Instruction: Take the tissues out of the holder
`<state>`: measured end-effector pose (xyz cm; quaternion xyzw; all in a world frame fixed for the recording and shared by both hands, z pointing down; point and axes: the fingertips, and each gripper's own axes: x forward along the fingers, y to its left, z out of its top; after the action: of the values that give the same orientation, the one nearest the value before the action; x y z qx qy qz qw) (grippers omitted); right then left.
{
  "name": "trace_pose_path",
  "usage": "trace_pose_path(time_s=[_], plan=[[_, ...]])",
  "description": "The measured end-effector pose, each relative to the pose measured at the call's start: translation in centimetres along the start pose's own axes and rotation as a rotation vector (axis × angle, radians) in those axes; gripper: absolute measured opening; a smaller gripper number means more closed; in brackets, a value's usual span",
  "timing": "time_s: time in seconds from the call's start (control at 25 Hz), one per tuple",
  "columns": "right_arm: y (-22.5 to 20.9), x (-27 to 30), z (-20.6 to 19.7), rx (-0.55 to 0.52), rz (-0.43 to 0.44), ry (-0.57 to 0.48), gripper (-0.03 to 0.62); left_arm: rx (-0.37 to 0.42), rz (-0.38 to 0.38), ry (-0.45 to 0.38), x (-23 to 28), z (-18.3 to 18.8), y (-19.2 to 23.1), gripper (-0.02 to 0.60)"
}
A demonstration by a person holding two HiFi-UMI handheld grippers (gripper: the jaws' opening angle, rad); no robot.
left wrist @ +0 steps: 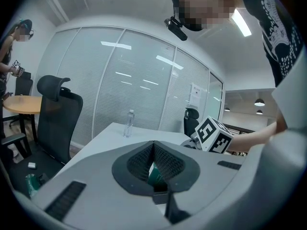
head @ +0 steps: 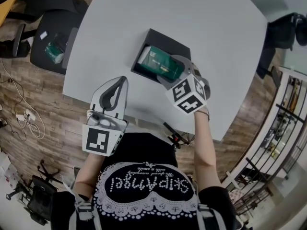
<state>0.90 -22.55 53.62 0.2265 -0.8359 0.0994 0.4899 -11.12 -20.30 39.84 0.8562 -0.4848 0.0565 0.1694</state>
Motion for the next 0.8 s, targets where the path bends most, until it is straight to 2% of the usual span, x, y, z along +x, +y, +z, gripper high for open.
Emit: trace_pose_path(time_s=[0.32, 0.56, 0.8], plan=[[-0.6, -2.7, 1.9, 0.062, -0.055, -0.093, 0.321, 0.017, -0.003, -0.027, -0.9, 1.1, -0.1, 0.021], [-1.1, -5.2, 3.6, 0.095, -0.133, -0.18, 0.321, 0.034, -0.014, -0.063, -2.0, 1.8, -0.7, 0.021], [-1.8, -9.0, 5.6, 0.208, -0.215, -0.343, 0.321, 0.049, -0.027, -0.1, -3.0, 2.7, -1.6, 0.02]])
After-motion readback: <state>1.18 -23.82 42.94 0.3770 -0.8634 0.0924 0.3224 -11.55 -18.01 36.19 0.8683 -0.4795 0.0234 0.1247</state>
